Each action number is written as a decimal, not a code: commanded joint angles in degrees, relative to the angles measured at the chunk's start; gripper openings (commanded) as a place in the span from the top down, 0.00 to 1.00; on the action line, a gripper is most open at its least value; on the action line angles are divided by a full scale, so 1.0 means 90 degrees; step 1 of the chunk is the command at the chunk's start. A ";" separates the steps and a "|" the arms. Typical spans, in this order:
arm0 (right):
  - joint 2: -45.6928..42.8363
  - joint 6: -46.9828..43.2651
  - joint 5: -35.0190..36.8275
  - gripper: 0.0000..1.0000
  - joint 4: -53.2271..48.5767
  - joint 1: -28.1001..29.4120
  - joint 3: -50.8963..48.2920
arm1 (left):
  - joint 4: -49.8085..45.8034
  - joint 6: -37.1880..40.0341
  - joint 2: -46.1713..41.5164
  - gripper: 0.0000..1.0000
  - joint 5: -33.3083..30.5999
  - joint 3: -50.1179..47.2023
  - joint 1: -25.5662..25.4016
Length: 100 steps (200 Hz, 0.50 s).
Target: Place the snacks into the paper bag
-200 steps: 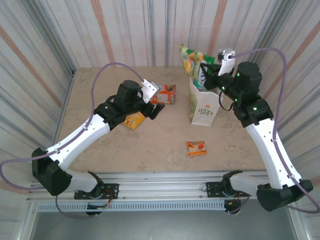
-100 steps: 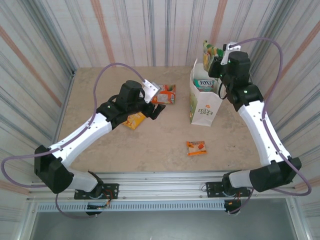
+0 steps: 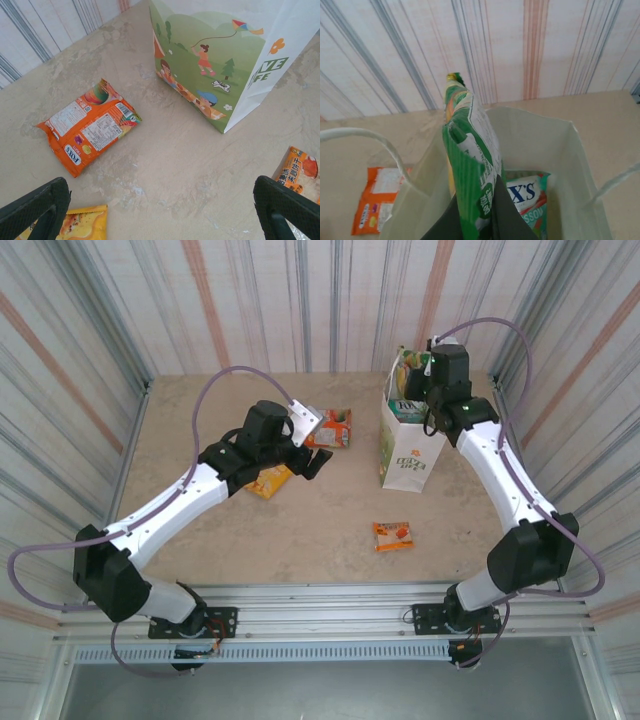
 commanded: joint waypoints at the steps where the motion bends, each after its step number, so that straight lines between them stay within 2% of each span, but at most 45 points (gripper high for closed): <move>1: -0.0062 -0.0163 0.0528 1.00 0.0166 -0.0062 0.0106 | -0.0131 -0.0052 0.0022 0.02 0.0006 0.0203 0.0012; 32: -0.0153 -0.0383 0.0989 1.00 0.0128 -0.0089 -0.0039 | -0.0130 -0.0084 0.0047 0.02 0.0030 0.0202 0.0012; 75: -0.0476 -0.0523 0.1006 1.00 0.0229 -0.0090 -0.0363 | -0.0121 -0.0107 0.0075 0.02 0.0063 0.0178 0.0012; 100: -0.0560 -0.0618 0.1095 0.82 0.0058 -0.0138 -0.0422 | -0.0130 -0.0122 0.0081 0.02 0.0094 0.0171 0.0012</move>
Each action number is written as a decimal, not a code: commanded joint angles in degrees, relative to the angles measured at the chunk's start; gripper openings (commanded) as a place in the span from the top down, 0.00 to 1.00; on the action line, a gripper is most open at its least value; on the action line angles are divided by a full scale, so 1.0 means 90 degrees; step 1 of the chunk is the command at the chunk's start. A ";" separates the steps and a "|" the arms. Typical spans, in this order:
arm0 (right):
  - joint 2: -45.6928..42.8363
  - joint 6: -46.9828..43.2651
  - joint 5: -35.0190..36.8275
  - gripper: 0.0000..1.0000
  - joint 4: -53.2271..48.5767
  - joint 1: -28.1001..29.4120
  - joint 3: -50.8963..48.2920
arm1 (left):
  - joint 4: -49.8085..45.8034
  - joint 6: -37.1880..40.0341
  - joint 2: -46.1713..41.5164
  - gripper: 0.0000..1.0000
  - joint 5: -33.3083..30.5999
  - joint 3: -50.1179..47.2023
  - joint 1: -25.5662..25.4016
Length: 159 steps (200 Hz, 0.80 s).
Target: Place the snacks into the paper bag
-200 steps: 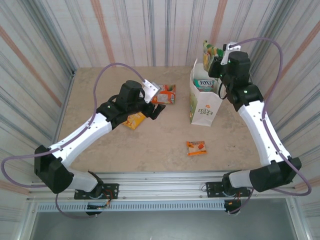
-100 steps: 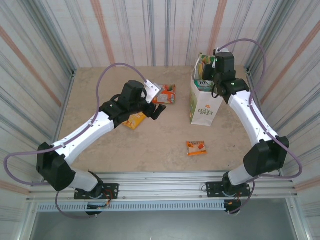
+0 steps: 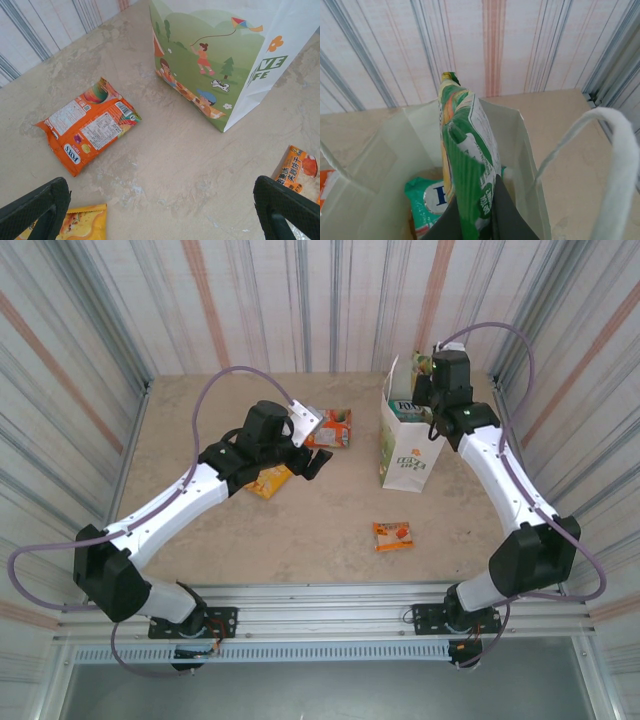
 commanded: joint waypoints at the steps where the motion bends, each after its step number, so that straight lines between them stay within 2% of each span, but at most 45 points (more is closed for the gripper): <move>1: -0.0332 -0.0231 0.0295 0.81 0.0070 -0.0080 -0.0050 | -0.0113 -0.0117 0.0064 0.02 0.0080 0.0175 0.0012; 20: -0.0407 -0.0249 0.0331 0.69 -0.0088 -0.0101 -0.0026 | -0.0133 -0.0118 0.0041 0.02 0.0070 0.0169 0.0012; 76: -0.0847 -0.0211 0.0117 0.67 -0.0453 -0.0034 -0.0050 | -0.0306 -0.0437 0.0033 0.02 0.0062 0.0182 0.0080; 105: -0.1364 -0.0018 -0.0504 0.65 -0.0830 0.0111 -0.0139 | -0.0557 -0.0809 0.0020 0.02 0.0335 0.0217 0.0277; 134: -0.1968 0.0345 -0.1197 0.62 -0.1642 0.0307 -0.0398 | -0.0736 -0.1512 0.0022 0.04 0.0787 0.0151 0.0354; 159: -0.2589 0.1015 -0.2072 0.62 -0.2383 0.0357 -0.0963 | -0.0229 -0.2726 0.0001 0.12 0.1640 -0.0370 0.0338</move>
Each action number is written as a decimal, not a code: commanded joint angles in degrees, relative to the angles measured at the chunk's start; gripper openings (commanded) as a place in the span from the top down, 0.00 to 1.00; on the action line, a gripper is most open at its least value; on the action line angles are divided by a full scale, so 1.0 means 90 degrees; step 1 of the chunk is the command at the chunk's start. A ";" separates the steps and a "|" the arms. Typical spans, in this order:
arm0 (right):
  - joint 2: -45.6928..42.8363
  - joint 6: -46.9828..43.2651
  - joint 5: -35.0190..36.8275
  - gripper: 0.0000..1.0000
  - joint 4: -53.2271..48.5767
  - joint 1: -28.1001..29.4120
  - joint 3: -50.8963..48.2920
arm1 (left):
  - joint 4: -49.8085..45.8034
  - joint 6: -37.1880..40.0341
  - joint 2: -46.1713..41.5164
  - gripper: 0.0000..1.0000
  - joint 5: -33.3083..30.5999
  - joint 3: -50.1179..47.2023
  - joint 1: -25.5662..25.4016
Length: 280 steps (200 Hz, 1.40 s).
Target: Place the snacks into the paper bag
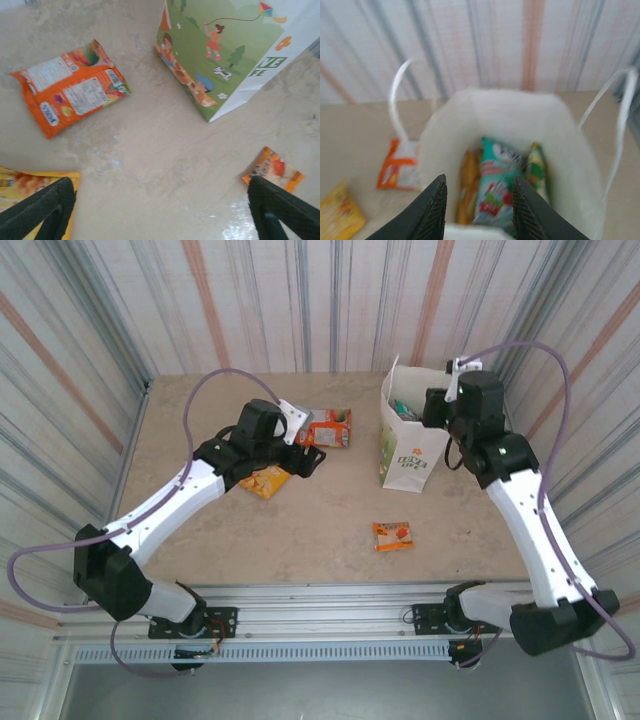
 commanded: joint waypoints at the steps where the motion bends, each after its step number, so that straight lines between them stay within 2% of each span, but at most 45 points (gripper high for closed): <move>1: -0.0518 0.0799 -0.0997 0.61 -0.1129 0.0057 -0.0502 | 0.0283 -0.1328 -0.0019 0.12 0.0990 -0.0372 -0.0018; 39: -0.1858 0.2121 -0.1464 0.62 -0.1779 0.0179 -0.1903 | 0.1772 -0.3390 0.0132 0.17 0.1572 -0.1641 -0.0397; 75: -0.2733 0.2821 -0.1975 0.60 -0.1766 -0.0033 -0.3363 | 0.2182 -0.4135 0.0898 0.19 0.1901 -0.1778 -0.0822; 104: -0.2722 0.3175 -0.2955 0.57 -0.1409 -0.0483 -0.4244 | 0.2751 -0.4669 0.1609 0.27 0.2186 -0.1745 -0.0998; 119: -0.2647 0.3228 -0.3065 0.57 -0.1300 -0.0631 -0.4580 | 0.3043 -0.4921 0.1981 0.31 0.2322 -0.1660 -0.1078; 149: -0.2577 0.3282 -0.2947 0.57 -0.1053 -0.0833 -0.5101 | 0.3106 -0.5075 0.2714 0.33 0.2513 -0.1253 -0.1243; 203: -0.2400 0.3514 -0.3453 0.58 -0.0101 -0.0892 -0.6057 | 0.3239 -0.5285 0.3496 0.37 0.2640 -0.0846 -0.1475; 280: -0.2016 0.3544 -0.3338 0.65 0.0438 -0.0900 -0.6470 | 0.3024 -0.5162 0.4217 0.50 0.3026 -0.0226 -0.1582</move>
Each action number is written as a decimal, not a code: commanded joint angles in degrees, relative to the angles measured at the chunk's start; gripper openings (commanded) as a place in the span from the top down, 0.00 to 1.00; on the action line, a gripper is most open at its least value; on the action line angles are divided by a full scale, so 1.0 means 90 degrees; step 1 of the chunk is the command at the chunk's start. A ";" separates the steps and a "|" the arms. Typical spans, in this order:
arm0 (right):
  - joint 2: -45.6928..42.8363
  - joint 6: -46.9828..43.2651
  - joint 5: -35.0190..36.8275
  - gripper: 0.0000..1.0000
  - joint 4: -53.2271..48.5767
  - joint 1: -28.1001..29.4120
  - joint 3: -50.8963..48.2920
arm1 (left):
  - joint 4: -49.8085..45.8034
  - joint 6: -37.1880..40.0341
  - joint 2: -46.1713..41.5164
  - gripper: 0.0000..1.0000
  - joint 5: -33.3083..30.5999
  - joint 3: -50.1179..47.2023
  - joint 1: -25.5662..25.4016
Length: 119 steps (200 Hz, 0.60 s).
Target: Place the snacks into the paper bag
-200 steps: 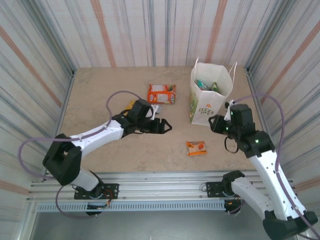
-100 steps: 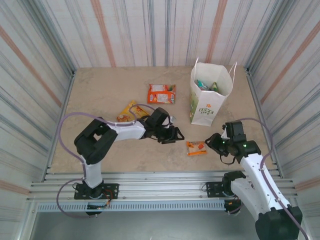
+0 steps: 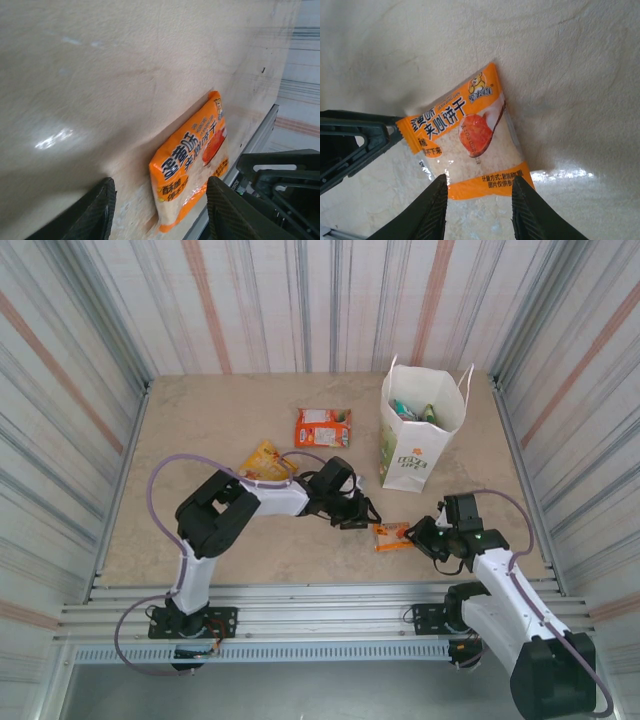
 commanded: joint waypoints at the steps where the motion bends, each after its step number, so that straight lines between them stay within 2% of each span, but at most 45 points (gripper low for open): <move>1: 0.0180 0.0081 -0.0045 0.65 0.0261 -0.0037 -0.0117 | -0.0147 0.0049 0.0242 0.50 0.0258 0.0244 -0.0093; 59: 0.0593 0.0034 -0.0082 0.75 0.0527 -0.0042 -0.0201 | -0.0119 0.0017 0.0556 0.57 0.0428 0.0437 -0.0176; 119: 0.0757 0.0031 -0.0119 0.77 0.0718 -0.0040 -0.0295 | -0.0023 -0.0029 0.0690 0.69 0.0569 0.0632 -0.0253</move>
